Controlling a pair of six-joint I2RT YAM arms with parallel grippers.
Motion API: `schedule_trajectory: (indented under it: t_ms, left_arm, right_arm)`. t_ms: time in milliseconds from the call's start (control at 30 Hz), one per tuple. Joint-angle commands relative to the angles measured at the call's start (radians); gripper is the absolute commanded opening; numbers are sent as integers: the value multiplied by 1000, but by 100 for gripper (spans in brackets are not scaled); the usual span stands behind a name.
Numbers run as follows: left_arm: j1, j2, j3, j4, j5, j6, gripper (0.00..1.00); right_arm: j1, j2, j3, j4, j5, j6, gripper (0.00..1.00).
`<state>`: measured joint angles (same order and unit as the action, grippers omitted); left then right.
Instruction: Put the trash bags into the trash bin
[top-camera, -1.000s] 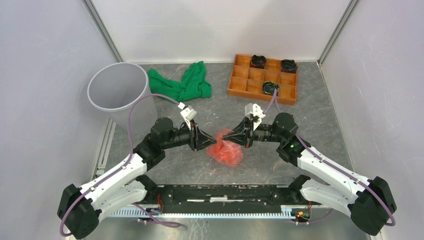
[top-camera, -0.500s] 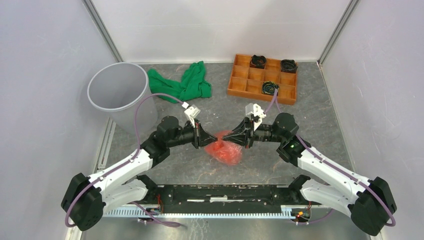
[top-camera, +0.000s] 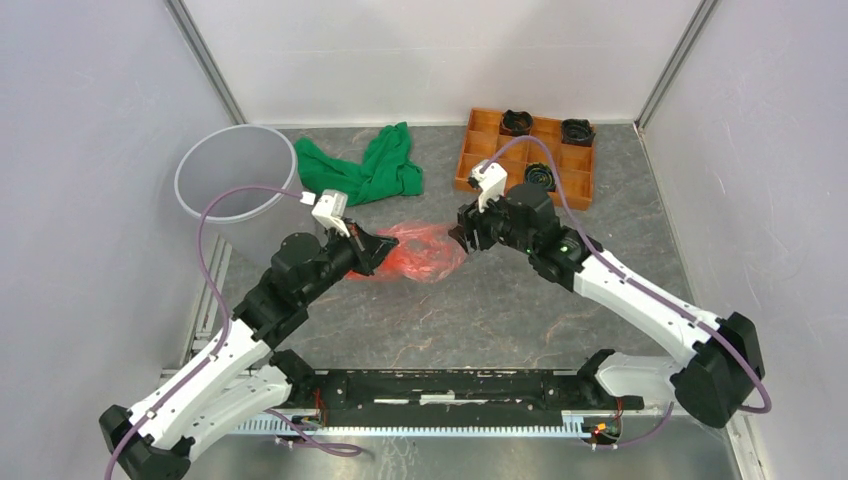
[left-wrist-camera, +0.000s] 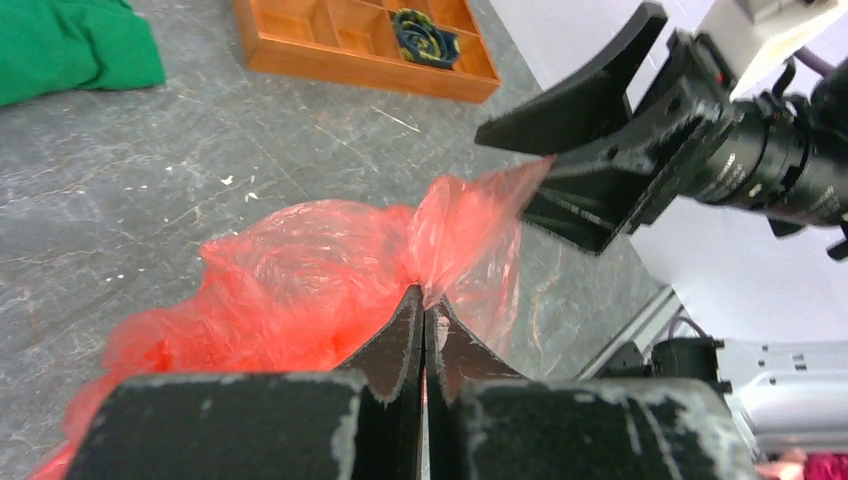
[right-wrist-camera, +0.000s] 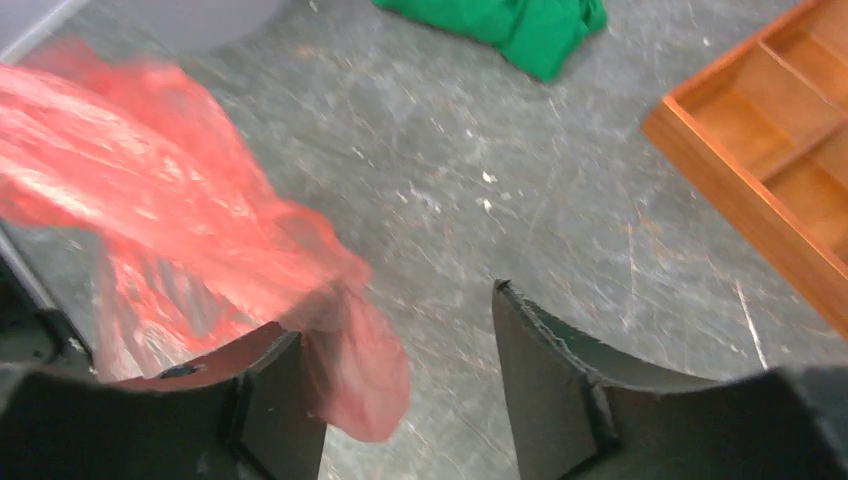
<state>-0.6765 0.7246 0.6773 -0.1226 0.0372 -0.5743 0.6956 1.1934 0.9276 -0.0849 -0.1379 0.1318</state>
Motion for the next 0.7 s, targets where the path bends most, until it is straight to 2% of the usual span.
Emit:
schedule_trajectory:
  t_ms: [0, 33, 67, 100, 133, 200, 333, 467, 667]
  left_arm:
    - [-1, 35, 50, -47, -106, -58, 2]
    - [-1, 53, 55, -46, -112, -59, 2]
    - [-1, 71, 58, -44, -115, -58, 2]
    - [-1, 92, 61, -41, -115, -59, 2]
    - [-1, 110, 64, -39, -115, -59, 2]
    - [-1, 141, 57, -20, -106, -67, 2]
    - [-1, 168, 27, 29, -94, -95, 2]
    - [-1, 196, 5, 59, -94, -137, 2]
    - [-1, 234, -28, 107, -66, -192, 2]
  right_arm:
    - [39, 21, 91, -190, 132, 32, 74]
    - [45, 7, 89, -197, 162, 45, 77]
    - [46, -9, 83, -201, 174, 63, 86]
    - [48, -31, 69, -198, 187, 82, 88]
    - [46, -52, 56, -195, 217, 116, 98]
    - [47, -100, -10, -149, 243, 200, 98]
    - [46, -169, -183, 24, 149, 452, 98]
    - [71, -190, -315, 142, 146, 678, 98]
    - [168, -142, -329, 62, 294, 764, 98]
